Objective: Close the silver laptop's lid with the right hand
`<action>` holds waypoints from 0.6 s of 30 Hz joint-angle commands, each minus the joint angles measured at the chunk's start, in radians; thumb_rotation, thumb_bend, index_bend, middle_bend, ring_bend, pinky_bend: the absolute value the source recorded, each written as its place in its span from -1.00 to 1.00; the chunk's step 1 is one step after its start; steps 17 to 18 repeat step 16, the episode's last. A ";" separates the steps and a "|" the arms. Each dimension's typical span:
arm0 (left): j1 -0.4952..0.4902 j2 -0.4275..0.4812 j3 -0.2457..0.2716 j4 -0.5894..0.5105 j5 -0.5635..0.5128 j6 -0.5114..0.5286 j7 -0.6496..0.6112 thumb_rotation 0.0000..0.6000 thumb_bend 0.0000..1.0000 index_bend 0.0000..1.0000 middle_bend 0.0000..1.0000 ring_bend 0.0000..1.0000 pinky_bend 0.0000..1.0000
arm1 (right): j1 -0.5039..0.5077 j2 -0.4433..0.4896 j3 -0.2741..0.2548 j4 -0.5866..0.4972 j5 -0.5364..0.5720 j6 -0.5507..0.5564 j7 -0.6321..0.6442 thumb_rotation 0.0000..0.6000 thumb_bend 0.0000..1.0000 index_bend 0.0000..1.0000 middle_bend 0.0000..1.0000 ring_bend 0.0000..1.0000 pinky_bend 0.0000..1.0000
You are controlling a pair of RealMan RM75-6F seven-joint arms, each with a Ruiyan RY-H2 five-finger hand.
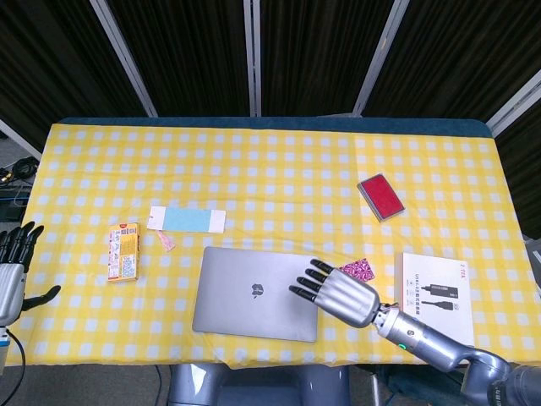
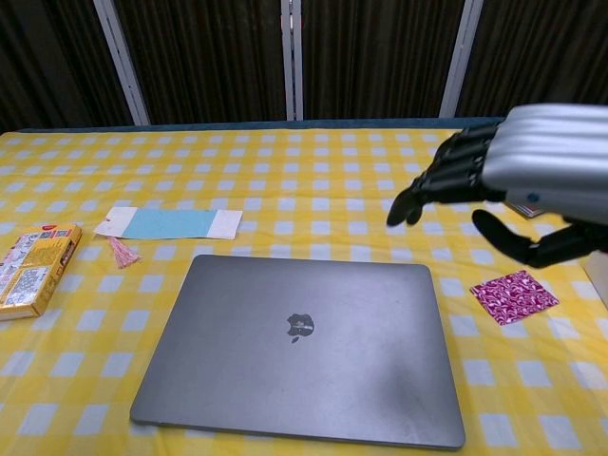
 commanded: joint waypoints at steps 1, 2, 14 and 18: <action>0.007 0.004 0.008 -0.005 0.026 0.018 -0.007 1.00 -1.00 -1.00 -1.00 -1.00 -1.00 | -0.186 0.040 0.035 0.115 0.072 0.258 -0.021 1.00 -0.80 -0.68 -0.62 -0.55 -0.84; 0.008 0.004 0.010 -0.004 0.031 0.021 -0.010 1.00 -1.00 -1.00 -1.00 -1.00 -1.00 | -0.214 0.040 0.034 0.112 0.096 0.276 -0.023 1.00 -0.87 -0.74 -0.69 -0.62 -0.90; 0.009 0.000 0.020 0.008 0.064 0.027 -0.042 1.00 -1.00 -1.00 -1.00 -1.00 -1.00 | -0.398 0.047 0.027 0.017 0.281 0.357 0.011 1.00 -1.00 -1.00 -1.00 -1.00 -1.00; 0.009 0.003 0.021 0.009 0.066 0.027 -0.050 1.00 -1.00 -1.00 -1.00 -1.00 -1.00 | -0.421 0.035 0.027 0.023 0.300 0.369 0.023 1.00 -1.00 -1.00 -1.00 -1.00 -1.00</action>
